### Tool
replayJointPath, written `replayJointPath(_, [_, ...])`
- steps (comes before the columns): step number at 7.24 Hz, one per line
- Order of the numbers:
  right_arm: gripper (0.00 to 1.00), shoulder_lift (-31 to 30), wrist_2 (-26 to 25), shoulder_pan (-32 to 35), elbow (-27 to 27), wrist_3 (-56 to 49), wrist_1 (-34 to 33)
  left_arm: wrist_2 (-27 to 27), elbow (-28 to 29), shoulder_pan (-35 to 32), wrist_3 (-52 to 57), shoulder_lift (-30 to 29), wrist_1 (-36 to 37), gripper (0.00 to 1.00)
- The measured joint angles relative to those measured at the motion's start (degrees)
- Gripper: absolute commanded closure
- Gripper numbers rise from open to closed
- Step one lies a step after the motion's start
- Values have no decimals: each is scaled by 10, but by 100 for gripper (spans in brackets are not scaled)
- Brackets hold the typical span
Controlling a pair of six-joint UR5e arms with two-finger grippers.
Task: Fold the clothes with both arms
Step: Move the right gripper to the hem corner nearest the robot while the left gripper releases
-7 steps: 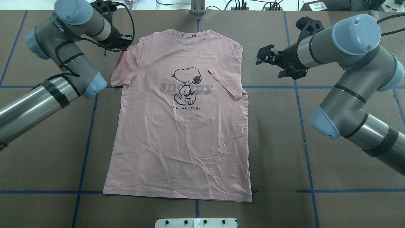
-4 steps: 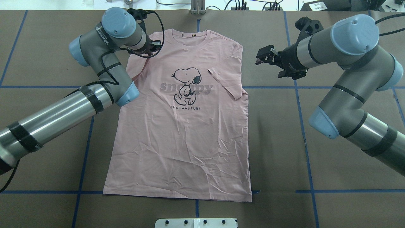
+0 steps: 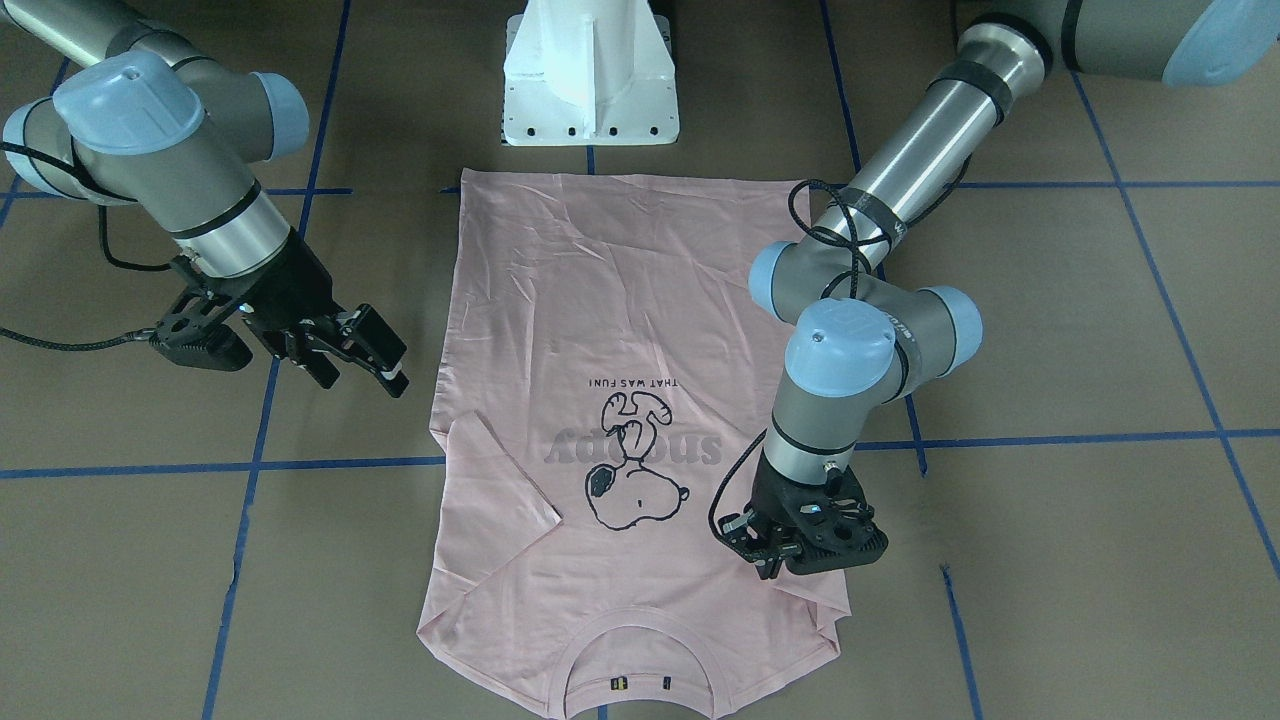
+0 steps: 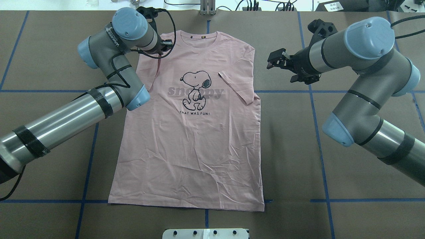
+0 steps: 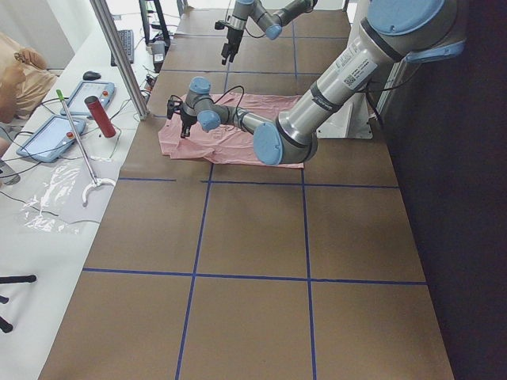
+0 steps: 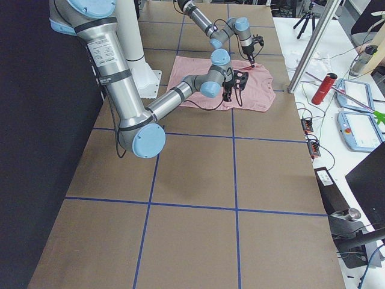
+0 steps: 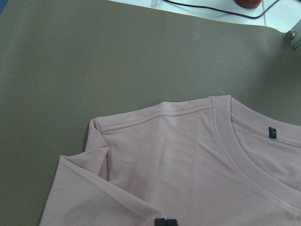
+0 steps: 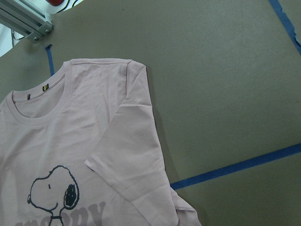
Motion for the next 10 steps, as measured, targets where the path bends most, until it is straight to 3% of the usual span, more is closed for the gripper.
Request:
replayJointPath(1, [0,6,-8,-11,7,9,-3,-1,-38,0,-9,23,-5,31])
replayJointPath(2, [0,10,-22,-32,19,26,-6,-4,-111,3,-15,66,-4,22])
replayJointPath(3, [0,11,-60,-73,37,43,-22,-12,-188,6,-18,116,-2,22])
replayJointPath(4, [0,12,-120,-134,75,51,-82,-30,-241,8,-19,154,-1,21])
replayJointPath(6, [0,8,-232,-263,165,96,-245,-54,-271,9,-20,185,-1,20])
replayJointPath(7, [1,-4,-271,-323,186,163,-282,-57,-268,9,-20,189,-3,20])
replayJointPath(8, [13,-16,-287,-367,193,223,-295,-59,-264,9,-20,190,-5,19])
replayJointPath(9, [32,-30,-294,-397,194,297,-299,-59,-261,9,-21,190,-6,18])
replayJointPath(10, [36,-46,-297,-416,194,365,-299,-59,-259,9,-21,190,-7,18])
